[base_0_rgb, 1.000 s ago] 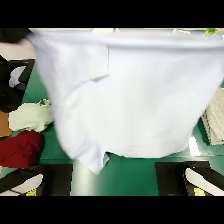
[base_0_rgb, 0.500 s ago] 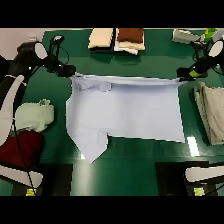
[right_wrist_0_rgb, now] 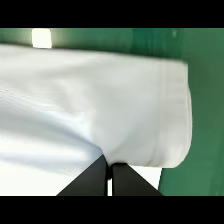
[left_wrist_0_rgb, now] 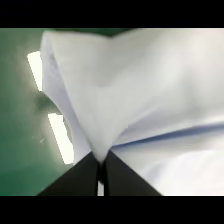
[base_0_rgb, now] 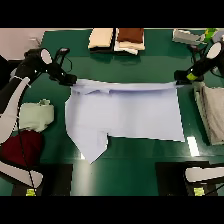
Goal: Fold the shirts.
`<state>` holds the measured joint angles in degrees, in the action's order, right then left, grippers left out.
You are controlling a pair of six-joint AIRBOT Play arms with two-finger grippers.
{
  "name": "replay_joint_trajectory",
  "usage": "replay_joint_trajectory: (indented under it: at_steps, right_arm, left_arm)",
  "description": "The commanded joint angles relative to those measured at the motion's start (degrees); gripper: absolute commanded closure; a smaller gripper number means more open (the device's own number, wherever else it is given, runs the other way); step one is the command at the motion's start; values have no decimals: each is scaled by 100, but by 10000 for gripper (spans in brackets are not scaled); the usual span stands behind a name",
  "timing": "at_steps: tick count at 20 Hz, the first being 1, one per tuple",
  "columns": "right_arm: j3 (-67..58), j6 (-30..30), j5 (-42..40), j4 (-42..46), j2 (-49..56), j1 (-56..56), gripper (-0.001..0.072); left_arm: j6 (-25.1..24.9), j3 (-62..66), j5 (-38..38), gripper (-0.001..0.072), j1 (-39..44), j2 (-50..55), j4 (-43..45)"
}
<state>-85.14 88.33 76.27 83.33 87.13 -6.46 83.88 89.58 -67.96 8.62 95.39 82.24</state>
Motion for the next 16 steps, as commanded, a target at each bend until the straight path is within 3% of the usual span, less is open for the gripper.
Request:
replay_joint_trajectory:
  at_steps: [1, 5, 6, 7, 8, 12, 16]
  right_arm:
    - [1025, 4, -450, -33, -345, 9, 694]
    - [1576, 11, -782, -422, -372, 7, 672]
    - [1602, 7, -828, -579, -374, 7, 516]
    - [1576, 7, -828, -682, -374, 7, 391]
    - [1495, 9, -785, -734, -374, 7, 373]
    - [1165, -2, -313, -533, -767, 0, 373]
    - [2216, 2, 66, -55, -1902, -413, 372]
  left_arm:
    - [11, -507, 63, 683, -2, 11, -247]
    - [15, -748, 181, 681, -2, 2, -487]
    - [31, -745, 125, 567, -2, -2, -483]
    - [162, -721, 42, 297, -4, -4, -468]
    - [339, -686, -55, 242, -4, -22, -400]
    - [474, -706, -343, 242, -2, -686, -175]
    - [697, -2096, -393, 243, 11, -2028, -118]
